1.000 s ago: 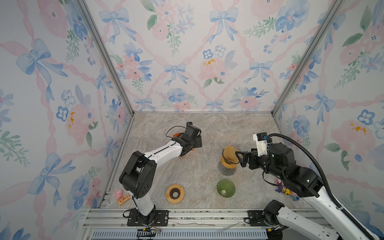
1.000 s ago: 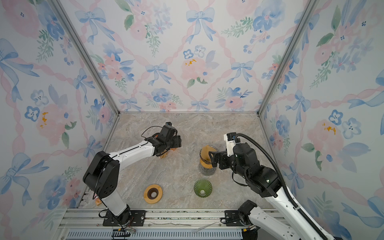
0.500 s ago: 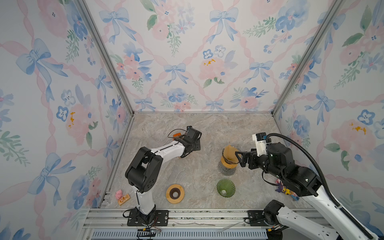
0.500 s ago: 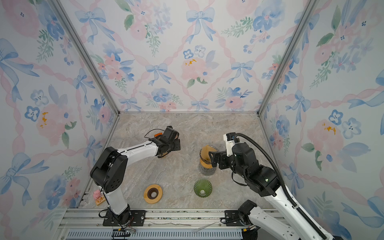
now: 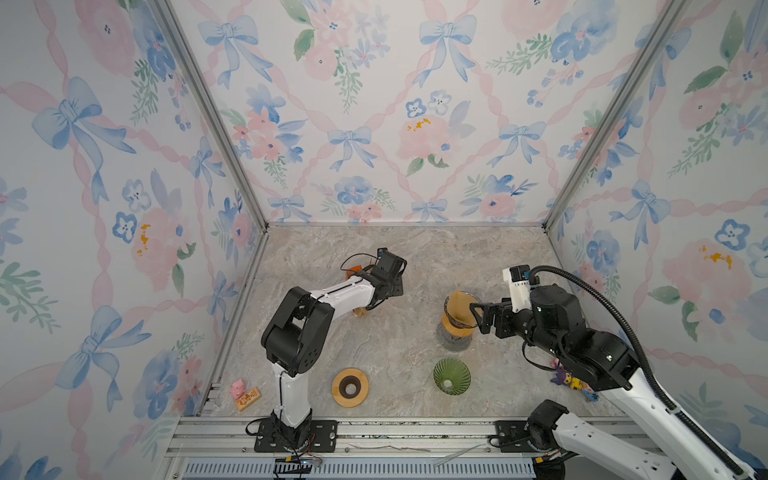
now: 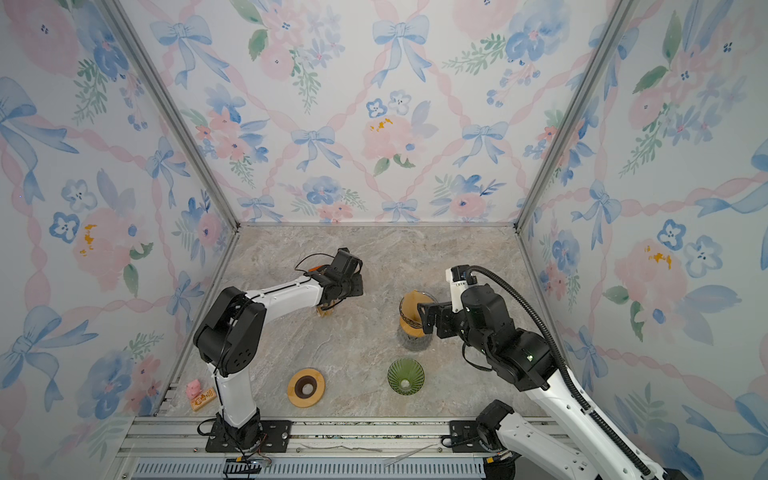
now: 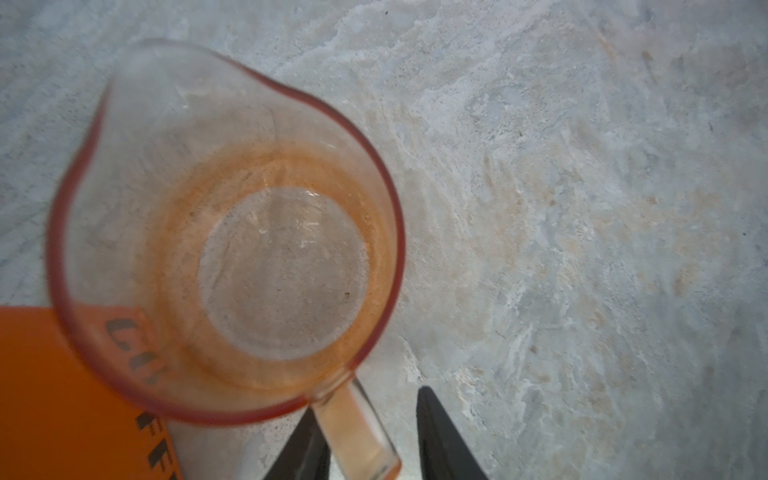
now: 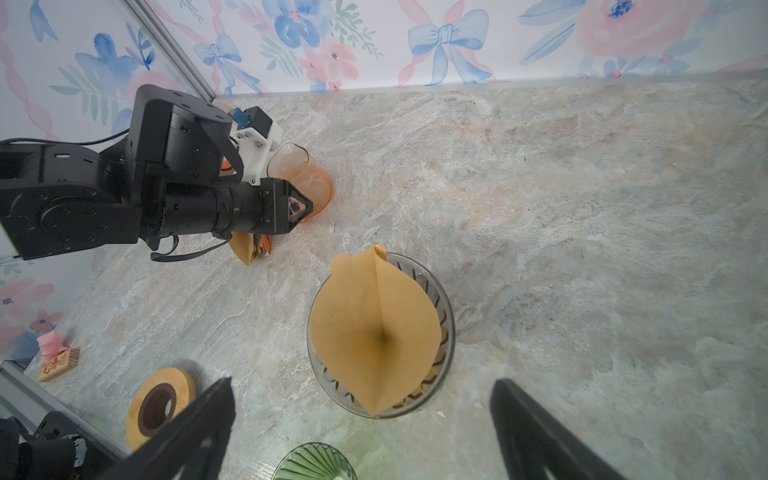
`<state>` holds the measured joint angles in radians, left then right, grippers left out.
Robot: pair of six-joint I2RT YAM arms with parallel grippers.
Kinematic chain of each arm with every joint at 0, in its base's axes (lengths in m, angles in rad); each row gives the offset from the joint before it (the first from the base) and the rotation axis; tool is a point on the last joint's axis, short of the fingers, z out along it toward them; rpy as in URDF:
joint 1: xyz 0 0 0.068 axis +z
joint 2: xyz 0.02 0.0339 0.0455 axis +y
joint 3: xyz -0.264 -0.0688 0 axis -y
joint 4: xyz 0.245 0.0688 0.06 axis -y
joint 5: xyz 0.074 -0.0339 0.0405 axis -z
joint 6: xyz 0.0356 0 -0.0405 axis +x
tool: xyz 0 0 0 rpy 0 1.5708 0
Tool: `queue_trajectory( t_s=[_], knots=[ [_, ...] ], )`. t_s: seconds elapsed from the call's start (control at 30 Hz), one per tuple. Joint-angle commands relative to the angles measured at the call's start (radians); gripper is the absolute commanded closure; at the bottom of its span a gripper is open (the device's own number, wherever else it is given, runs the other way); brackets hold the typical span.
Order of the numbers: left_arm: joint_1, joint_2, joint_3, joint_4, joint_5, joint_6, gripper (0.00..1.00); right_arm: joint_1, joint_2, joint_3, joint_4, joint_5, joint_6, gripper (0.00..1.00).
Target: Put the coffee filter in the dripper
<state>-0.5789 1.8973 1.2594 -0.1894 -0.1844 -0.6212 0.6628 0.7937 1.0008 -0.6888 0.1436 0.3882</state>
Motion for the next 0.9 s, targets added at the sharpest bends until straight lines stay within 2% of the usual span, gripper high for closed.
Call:
queue_trajectory(
  t_s=[0.0, 0.1, 0.4, 0.87],
  knots=[
    [0.004, 0.008, 0.018, -0.010, -0.012, 0.030, 0.66, 0.002, 0.006, -0.004, -0.018, 0.016, -0.011, 0.03],
    [-0.004, 0.000, 0.018, -0.010, -0.017, 0.047, 0.71, -0.003, 0.019, -0.002, -0.018, 0.022, -0.011, 0.02],
    [-0.033, -0.038, -0.024, -0.008, -0.028, 0.070, 0.75, -0.006, 0.033, -0.004, -0.020, 0.020, -0.008, 0.02],
    [-0.066, -0.166, -0.127, -0.008, -0.058, 0.089, 0.84, -0.012, 0.042, -0.005, -0.016, 0.017, -0.002, 0.02]
  ],
)
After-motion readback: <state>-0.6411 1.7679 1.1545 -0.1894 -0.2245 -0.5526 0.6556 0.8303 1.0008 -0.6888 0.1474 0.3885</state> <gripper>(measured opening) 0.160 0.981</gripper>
